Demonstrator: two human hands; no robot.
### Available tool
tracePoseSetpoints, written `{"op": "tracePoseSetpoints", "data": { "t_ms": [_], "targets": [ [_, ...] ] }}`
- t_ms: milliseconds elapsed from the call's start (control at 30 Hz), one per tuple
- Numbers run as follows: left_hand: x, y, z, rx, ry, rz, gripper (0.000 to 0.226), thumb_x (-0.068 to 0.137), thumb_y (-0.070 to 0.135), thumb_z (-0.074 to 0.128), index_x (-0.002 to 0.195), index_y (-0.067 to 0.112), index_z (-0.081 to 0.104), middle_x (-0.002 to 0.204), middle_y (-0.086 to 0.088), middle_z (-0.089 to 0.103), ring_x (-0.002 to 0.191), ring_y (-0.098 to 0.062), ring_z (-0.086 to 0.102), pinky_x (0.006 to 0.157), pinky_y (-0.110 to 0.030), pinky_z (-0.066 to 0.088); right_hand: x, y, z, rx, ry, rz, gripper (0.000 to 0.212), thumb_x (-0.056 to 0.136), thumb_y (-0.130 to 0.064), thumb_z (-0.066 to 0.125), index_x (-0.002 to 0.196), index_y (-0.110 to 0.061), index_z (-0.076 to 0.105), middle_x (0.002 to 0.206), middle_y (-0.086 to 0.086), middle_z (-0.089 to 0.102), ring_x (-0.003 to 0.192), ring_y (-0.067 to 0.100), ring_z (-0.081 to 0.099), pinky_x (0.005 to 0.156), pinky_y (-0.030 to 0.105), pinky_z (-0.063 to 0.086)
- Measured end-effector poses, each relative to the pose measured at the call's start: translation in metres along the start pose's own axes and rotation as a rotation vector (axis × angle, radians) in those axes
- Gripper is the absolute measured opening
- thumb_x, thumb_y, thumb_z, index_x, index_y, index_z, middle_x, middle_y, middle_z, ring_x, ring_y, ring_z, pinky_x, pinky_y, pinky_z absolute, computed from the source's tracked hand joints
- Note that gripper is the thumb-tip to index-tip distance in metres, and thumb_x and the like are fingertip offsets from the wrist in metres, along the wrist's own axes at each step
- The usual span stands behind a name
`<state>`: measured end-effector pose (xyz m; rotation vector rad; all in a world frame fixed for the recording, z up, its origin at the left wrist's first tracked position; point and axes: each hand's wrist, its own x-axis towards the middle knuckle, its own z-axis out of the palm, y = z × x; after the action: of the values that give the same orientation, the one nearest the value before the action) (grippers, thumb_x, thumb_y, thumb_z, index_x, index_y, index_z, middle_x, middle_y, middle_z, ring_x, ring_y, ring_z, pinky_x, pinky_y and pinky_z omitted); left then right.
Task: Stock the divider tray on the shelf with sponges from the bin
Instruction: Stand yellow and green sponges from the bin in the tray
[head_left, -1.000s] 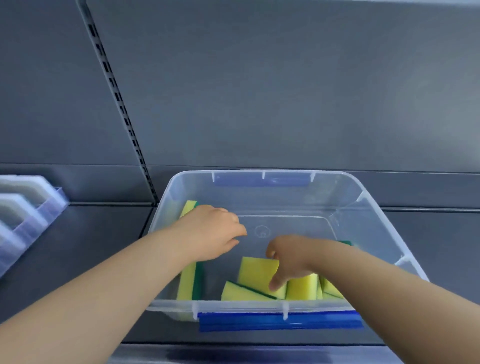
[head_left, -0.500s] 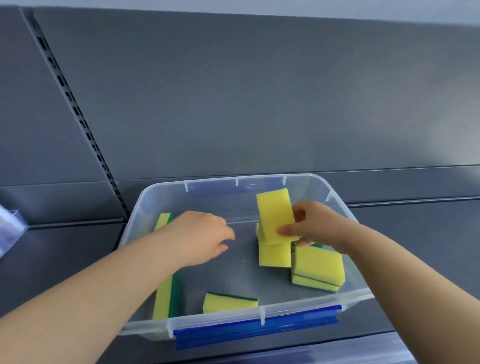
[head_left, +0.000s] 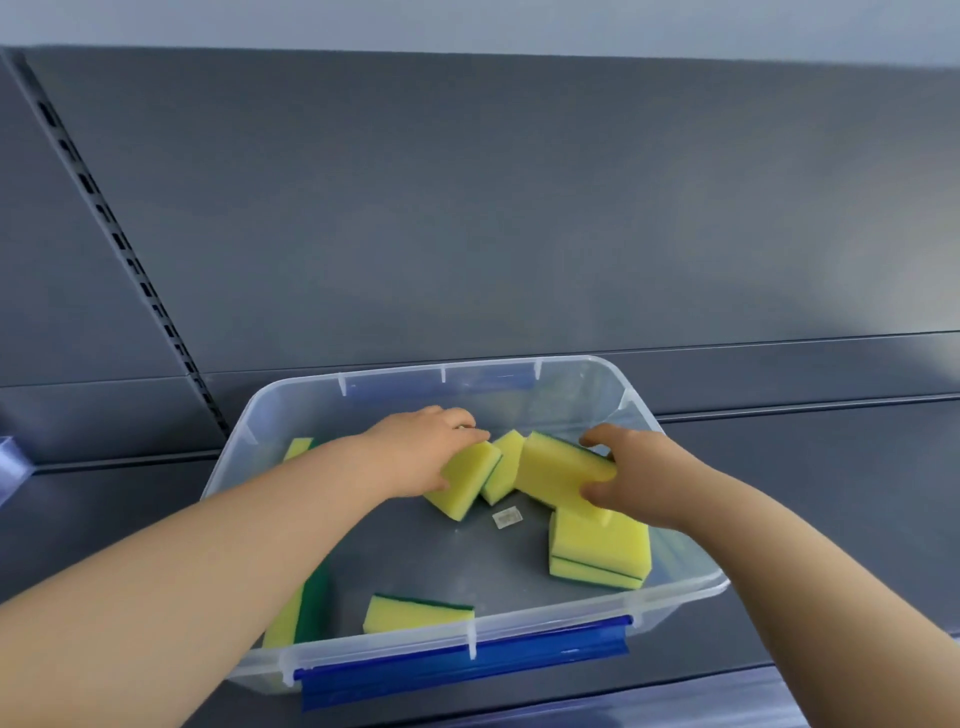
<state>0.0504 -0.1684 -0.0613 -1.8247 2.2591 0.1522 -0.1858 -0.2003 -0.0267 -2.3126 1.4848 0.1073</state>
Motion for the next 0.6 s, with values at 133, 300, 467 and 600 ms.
{"op": "tracePoseSetpoints", "data": {
  "t_ms": [133, 300, 467, 600],
  "targets": [
    [0.028, 0.009, -0.001, 0.193, -0.044, 0.055, 0.079, 0.081, 0.027, 0.065, 0.146, 0.033, 0.020, 0.147, 0.010, 0.026, 0.133, -0.017, 0.027, 0.102, -0.034, 0.033, -0.002, 0.001, 0.004, -0.059, 0.033, 0.000, 0.045, 0.080, -0.034, 0.061, 0.119, -0.022, 0.042, 0.089, -0.002, 0.049, 0.074, 0.017, 0.051, 0.058, 0.026, 0.043],
    [0.046, 0.013, 0.001, 0.175, -0.132, -0.012, 0.070, 0.071, 0.029, 0.076, 0.129, 0.023, 0.038, 0.132, 0.003, 0.045, 0.123, -0.019, 0.039, 0.097, -0.035, 0.037, -0.001, 0.001, 0.010, 0.080, 0.023, -0.039, 0.042, 0.080, -0.029, 0.062, 0.111, -0.013, 0.038, 0.098, 0.002, 0.044, 0.082, 0.021, 0.048, 0.065, 0.027, 0.038],
    [0.038, 0.020, -0.008, 0.215, -0.123, -0.042, 0.059, 0.073, 0.032, 0.075, 0.117, 0.019, 0.038, 0.114, -0.002, 0.055, 0.104, -0.023, 0.051, 0.078, -0.037, 0.043, 0.000, 0.005, 0.016, 0.162, 0.032, -0.066, 0.038, 0.080, -0.023, 0.062, 0.108, -0.013, 0.037, 0.102, 0.003, 0.040, 0.080, 0.021, 0.046, 0.062, 0.025, 0.035],
    [0.005, 0.028, -0.028, 0.171, -0.066, -0.090, 0.045, 0.081, 0.029, 0.066, 0.117, 0.023, 0.040, 0.107, 0.001, 0.055, 0.095, -0.022, 0.053, 0.067, -0.034, 0.041, 0.001, 0.010, 0.016, 0.190, 0.068, -0.116, 0.037, 0.077, -0.016, 0.063, 0.103, -0.021, 0.036, 0.105, 0.000, 0.040, 0.078, 0.015, 0.044, 0.054, 0.017, 0.034]
  ]
}}
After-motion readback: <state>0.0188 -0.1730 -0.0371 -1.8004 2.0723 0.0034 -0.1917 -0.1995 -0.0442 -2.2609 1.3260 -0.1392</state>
